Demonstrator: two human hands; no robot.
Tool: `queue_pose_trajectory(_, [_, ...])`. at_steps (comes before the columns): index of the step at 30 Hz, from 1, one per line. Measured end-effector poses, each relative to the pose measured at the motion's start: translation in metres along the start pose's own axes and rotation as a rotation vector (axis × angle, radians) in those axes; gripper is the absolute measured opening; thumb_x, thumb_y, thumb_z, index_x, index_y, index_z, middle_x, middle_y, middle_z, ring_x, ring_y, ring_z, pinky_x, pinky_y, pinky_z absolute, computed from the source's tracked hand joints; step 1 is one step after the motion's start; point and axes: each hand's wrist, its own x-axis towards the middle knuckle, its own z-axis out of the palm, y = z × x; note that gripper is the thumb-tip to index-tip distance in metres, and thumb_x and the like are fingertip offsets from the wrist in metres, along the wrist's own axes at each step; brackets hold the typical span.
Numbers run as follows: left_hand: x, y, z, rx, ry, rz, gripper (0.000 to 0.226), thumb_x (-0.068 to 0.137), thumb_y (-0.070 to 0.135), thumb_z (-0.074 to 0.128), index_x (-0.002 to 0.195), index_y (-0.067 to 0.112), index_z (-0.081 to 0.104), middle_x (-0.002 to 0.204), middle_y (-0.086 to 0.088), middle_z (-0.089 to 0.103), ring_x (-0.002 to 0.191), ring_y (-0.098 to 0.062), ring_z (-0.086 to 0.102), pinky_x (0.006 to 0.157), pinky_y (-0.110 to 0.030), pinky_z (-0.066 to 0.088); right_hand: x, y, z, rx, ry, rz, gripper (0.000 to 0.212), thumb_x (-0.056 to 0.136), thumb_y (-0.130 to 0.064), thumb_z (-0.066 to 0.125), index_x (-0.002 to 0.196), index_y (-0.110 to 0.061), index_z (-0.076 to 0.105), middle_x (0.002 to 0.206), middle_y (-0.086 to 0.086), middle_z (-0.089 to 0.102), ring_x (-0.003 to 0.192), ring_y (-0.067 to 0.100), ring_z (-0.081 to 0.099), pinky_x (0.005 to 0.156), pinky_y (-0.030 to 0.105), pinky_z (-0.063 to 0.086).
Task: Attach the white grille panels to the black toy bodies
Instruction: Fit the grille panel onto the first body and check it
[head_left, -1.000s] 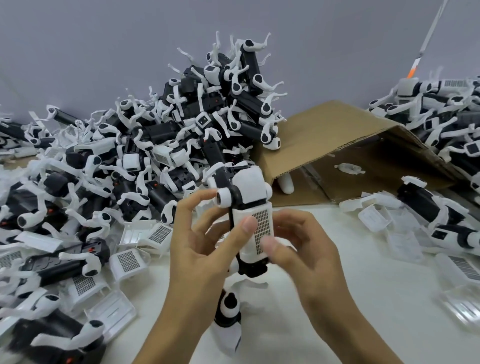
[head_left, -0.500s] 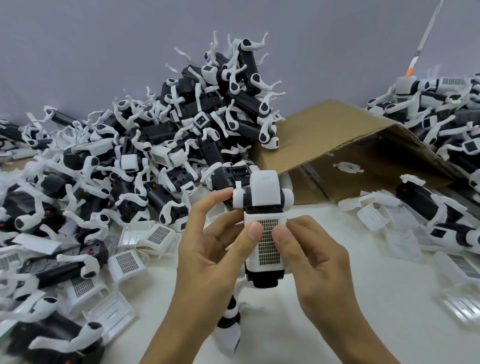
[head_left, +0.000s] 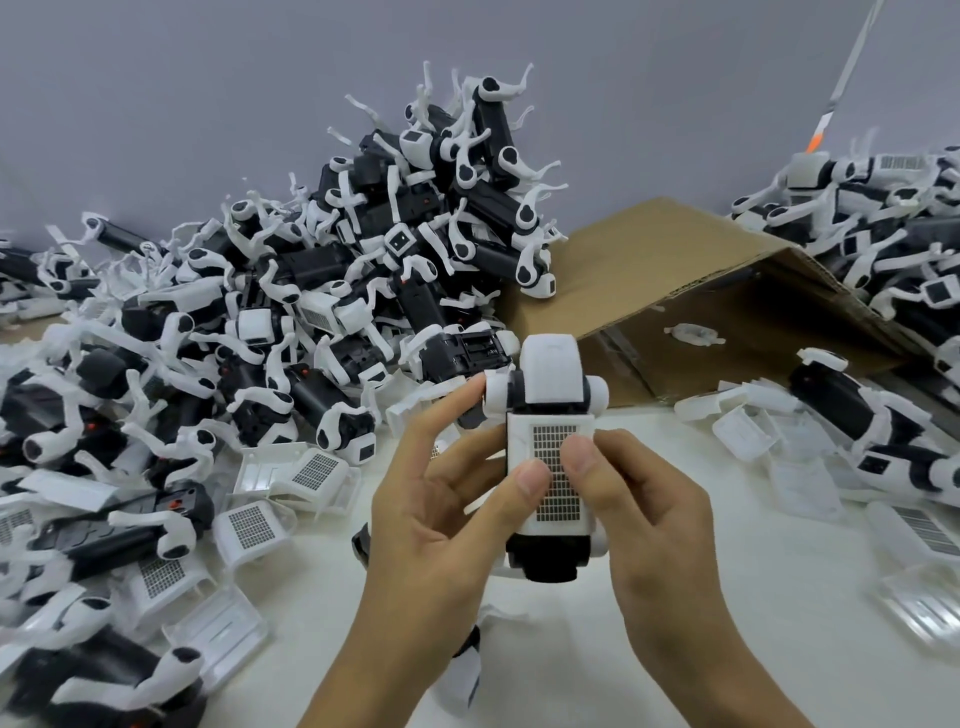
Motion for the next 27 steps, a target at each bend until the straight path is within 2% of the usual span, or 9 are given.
queue_pose_trajectory(2, [-0.002, 0.000, 0.002, 0.049, 0.018, 0.005, 0.051, 0.079, 0.025, 0.075, 0.127, 0.037, 0.060, 0.115, -0.007, 0.075, 0.107, -0.026, 0.072, 0.081, -0.029, 0.059, 0.001, -0.001, 0.001, 0.022, -0.028, 0.037, 0.032, 0.080, -0.056, 0.071, 0.092, -0.028, 0.079, 0.090, 0.004, 0.075, 0.083, 0.016, 0.074, 0.062, 0.022, 0.057])
queue_pose_trajectory(6, [-0.006, -0.001, 0.007, 0.181, 0.020, 0.018, 0.050, 0.081, 0.040, 0.071, 0.128, 0.041, 0.053, 0.114, -0.001, 0.075, 0.106, -0.024, 0.072, 0.073, -0.025, 0.059, 0.001, 0.002, 0.000, 0.015, 0.030, 0.025, 0.040, 0.082, -0.064, 0.069, 0.090, -0.027, 0.080, 0.089, 0.006, 0.074, 0.083, 0.024, 0.074, 0.061, 0.034, 0.062])
queue_pose_trajectory(10, [-0.006, 0.002, 0.008, 0.107, -0.010, -0.026, 0.052, 0.080, 0.037, 0.071, 0.128, 0.043, 0.052, 0.116, -0.006, 0.073, 0.100, -0.025, 0.073, 0.070, -0.024, 0.059, -0.001, 0.003, -0.002, -0.064, 0.052, -0.070, 0.034, 0.083, -0.061, 0.059, 0.087, -0.032, 0.076, 0.087, 0.002, 0.074, 0.083, 0.023, 0.073, 0.059, 0.028, 0.060])
queue_pose_trajectory(13, [-0.007, 0.003, 0.007, 0.082, -0.007, -0.025, 0.053, 0.080, 0.034, 0.073, 0.129, 0.043, 0.054, 0.115, -0.009, 0.073, 0.100, -0.027, 0.073, 0.072, -0.027, 0.060, -0.001, 0.002, 0.000, -0.043, 0.027, -0.072, 0.034, 0.086, -0.059, 0.054, 0.089, -0.031, 0.074, 0.086, 0.002, 0.073, 0.081, 0.026, 0.073, 0.060, 0.041, 0.062])
queue_pose_trajectory(16, [-0.008, 0.000, 0.008, 0.218, 0.013, 0.048, 0.057, 0.080, 0.038, 0.074, 0.132, 0.045, 0.053, 0.114, -0.004, 0.074, 0.100, -0.026, 0.073, 0.072, -0.034, 0.062, -0.001, 0.002, 0.001, -0.013, 0.002, -0.013, 0.039, 0.084, -0.065, 0.051, 0.092, -0.036, 0.076, 0.090, 0.002, 0.074, 0.084, 0.022, 0.073, 0.065, 0.039, 0.063])
queue_pose_trajectory(19, [-0.010, -0.004, 0.009, 0.342, 0.042, 0.110, 0.058, 0.079, 0.047, 0.074, 0.132, 0.048, 0.050, 0.107, 0.004, 0.074, 0.096, -0.023, 0.073, 0.066, -0.034, 0.062, -0.001, 0.002, 0.000, 0.023, -0.024, 0.110, 0.059, 0.078, -0.074, 0.052, 0.093, -0.024, 0.079, 0.089, 0.014, 0.073, 0.083, 0.036, 0.071, 0.070, 0.053, 0.061])
queue_pose_trajectory(21, [-0.011, -0.005, 0.010, 0.388, 0.055, 0.122, 0.057, 0.079, 0.061, 0.072, 0.129, 0.053, 0.047, 0.101, 0.005, 0.073, 0.092, -0.022, 0.073, 0.059, -0.034, 0.061, -0.002, 0.002, 0.000, 0.042, -0.018, 0.141, 0.063, 0.078, -0.073, 0.054, 0.092, -0.016, 0.078, 0.086, 0.019, 0.072, 0.082, 0.042, 0.070, 0.068, 0.054, 0.059])
queue_pose_trajectory(24, [-0.012, -0.006, 0.010, 0.365, 0.039, 0.114, 0.051, 0.084, 0.055, 0.069, 0.129, 0.052, 0.046, 0.105, 0.005, 0.072, 0.093, -0.024, 0.073, 0.056, -0.048, 0.061, -0.003, 0.002, 0.001, -0.003, 0.009, 0.071, 0.057, 0.081, -0.069, 0.054, 0.090, -0.017, 0.077, 0.086, 0.016, 0.072, 0.080, 0.039, 0.069, 0.066, 0.059, 0.058])
queue_pose_trajectory(27, [-0.012, -0.005, 0.009, 0.320, 0.012, 0.126, 0.050, 0.087, 0.039, 0.068, 0.132, 0.044, 0.047, 0.109, 0.001, 0.072, 0.097, -0.028, 0.073, 0.066, -0.049, 0.063, -0.003, 0.000, 0.001, -0.024, 0.023, -0.051, 0.049, 0.085, -0.067, 0.057, 0.090, -0.021, 0.076, 0.085, 0.008, 0.070, 0.080, 0.026, 0.069, 0.066, 0.041, 0.062])
